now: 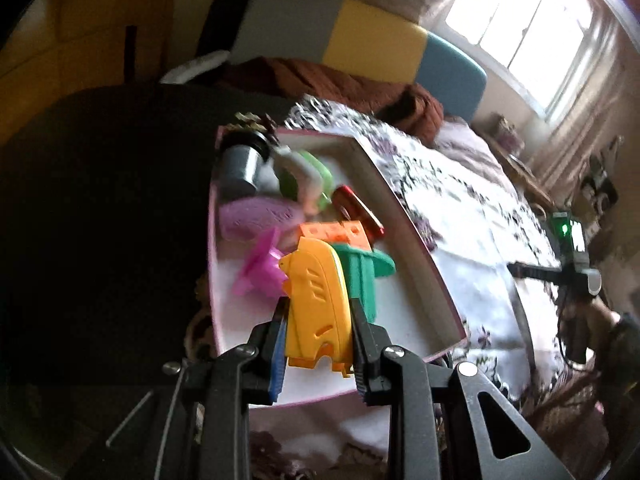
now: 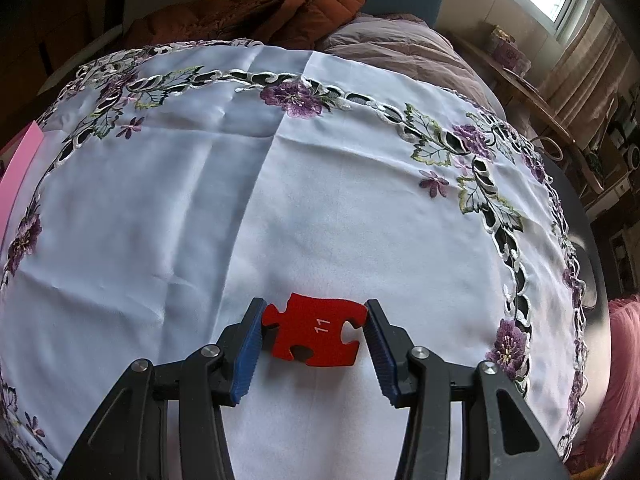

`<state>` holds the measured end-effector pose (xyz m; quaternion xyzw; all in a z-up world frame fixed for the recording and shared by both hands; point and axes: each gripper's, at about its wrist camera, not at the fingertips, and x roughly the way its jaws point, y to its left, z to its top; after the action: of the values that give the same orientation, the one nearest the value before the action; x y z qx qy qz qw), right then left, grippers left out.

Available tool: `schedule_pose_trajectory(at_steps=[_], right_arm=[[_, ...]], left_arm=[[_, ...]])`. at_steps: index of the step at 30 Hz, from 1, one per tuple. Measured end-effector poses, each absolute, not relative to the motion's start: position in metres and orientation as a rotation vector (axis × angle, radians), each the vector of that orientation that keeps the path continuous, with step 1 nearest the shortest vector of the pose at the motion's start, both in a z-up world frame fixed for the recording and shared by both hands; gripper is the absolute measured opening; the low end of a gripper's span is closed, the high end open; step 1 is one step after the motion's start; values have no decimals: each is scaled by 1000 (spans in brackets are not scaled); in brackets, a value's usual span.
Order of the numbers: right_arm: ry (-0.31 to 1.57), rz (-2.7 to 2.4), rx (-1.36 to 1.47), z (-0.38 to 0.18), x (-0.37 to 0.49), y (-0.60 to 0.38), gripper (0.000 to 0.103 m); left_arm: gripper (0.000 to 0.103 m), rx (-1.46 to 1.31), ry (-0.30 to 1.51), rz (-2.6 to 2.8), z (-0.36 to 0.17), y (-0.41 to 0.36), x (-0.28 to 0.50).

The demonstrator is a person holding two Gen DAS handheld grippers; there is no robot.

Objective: Organize rigid objects
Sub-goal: 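Carry the yellow toy piece into the tray and open the left gripper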

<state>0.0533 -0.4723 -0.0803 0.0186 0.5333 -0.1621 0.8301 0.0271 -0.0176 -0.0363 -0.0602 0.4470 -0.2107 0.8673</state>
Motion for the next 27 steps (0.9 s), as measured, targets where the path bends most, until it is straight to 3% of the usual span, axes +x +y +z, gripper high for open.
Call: schedule_pose_trajectory(at_steps=[11,24,27], right_arm=[[1133,-346,35,-80,53,-472,49],[1133,-349,25,-80,53,-470,49],[1134,-348,28,-79,53,-470,49]], left_arm=[[28,-57,1014,-439,-63,-31,43],[29,-18,964,-371,-63,-29,39],[37,-34,941,-361,-56,-26,38]])
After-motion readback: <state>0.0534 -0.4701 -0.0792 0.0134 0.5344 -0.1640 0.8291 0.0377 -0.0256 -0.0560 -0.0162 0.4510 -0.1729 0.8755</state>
